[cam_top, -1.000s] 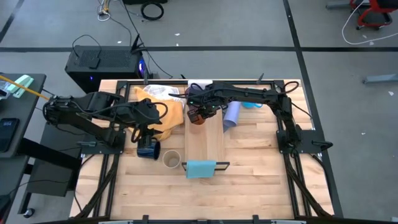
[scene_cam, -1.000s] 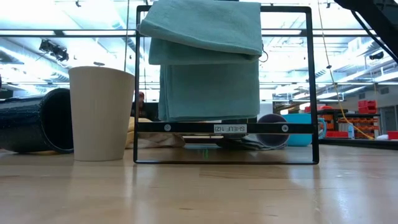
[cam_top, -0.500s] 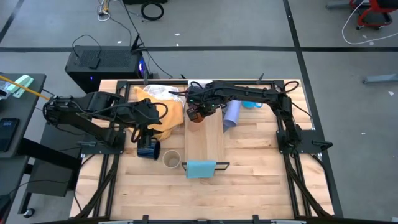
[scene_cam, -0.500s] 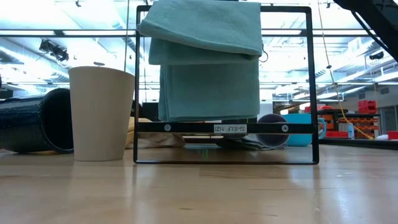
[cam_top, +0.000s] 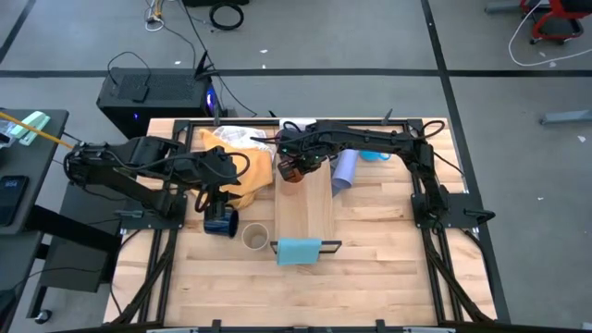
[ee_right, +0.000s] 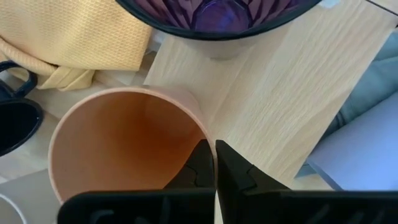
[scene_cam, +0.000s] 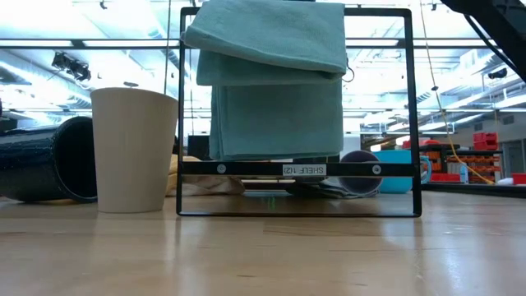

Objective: Stack small to large cups/mugs on shelf
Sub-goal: Put the orange cup on the shelf

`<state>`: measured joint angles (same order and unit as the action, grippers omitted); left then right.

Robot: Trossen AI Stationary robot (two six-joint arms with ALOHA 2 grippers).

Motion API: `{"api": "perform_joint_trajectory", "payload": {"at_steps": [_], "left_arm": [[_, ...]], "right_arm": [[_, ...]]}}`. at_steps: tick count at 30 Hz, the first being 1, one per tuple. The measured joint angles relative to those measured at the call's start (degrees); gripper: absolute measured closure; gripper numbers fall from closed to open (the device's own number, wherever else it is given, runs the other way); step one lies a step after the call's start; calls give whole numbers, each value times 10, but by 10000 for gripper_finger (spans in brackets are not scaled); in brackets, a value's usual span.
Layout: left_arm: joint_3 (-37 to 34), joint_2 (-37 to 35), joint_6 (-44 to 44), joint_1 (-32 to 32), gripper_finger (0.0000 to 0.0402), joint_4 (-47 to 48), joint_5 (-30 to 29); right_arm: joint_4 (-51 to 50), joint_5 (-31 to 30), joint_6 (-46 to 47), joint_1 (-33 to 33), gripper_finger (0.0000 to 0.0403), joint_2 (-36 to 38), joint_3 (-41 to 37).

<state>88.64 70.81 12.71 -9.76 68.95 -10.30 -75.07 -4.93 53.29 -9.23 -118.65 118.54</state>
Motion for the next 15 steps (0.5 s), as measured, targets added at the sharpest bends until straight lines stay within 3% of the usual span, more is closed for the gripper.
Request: {"api": "perform_joint_trajectory", "payload": {"at_steps": [15], "left_arm": [[0,0,1,0,228,0,0]], "right_arm": [[0,-8,-5,0,403,0,0]]}}
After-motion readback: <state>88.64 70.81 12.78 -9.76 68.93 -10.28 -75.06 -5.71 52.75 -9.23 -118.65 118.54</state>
